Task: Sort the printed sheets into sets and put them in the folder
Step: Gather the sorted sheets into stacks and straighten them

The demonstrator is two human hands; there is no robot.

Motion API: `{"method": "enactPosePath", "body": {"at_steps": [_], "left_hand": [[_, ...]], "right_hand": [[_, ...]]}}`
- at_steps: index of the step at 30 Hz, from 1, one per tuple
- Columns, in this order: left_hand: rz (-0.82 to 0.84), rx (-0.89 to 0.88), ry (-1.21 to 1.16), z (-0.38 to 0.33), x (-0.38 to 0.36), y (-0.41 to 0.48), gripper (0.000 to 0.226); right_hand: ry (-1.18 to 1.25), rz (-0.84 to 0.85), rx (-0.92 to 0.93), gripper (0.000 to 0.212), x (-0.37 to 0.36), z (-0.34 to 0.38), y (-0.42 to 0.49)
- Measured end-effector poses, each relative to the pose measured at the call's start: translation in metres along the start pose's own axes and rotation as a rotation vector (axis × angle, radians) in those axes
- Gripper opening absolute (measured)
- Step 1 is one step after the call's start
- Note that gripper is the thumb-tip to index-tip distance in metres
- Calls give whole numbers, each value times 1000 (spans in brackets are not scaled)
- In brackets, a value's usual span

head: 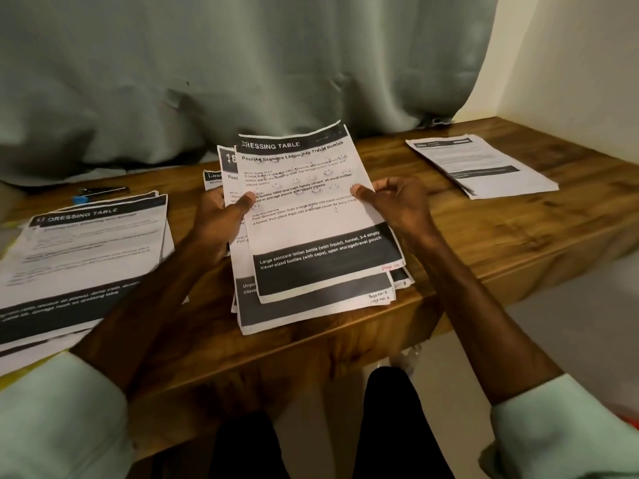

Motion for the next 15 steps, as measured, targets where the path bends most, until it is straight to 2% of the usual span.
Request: {"method": "enactPosePath", "body": {"at_steps": [3,6,8,10,13,15], "left_hand": [[-1,-21,-4,-2,0,0,34],[-24,-34,-3,-2,2,1,33],[-32,-40,-17,-1,3,1,31],[-41,-42,-38,-1,4,2,29],[-43,-23,-70,-2,3,3,31],[-29,2,-102,-3,1,3,30]], "right_hand": [[-15,-4,37,30,-1,3,-4],[73,135,55,30,-8,10,-11],[173,179,-49,37,-10,10,-14],[267,218,-145,35,-7,5,-15],[332,340,-137,24,-5,1,-17],[367,354,-133,34,-5,0,-19]]}}
Point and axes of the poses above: each hand's wrist, its own y-axis towards the middle knuckle, its own x-axis out of the back of the hand, z = x × y, the point moved 4 cm from there along y, towards the middle knuckle, and after that the axes turned 11 degrees about z, right-handed, at the moved point
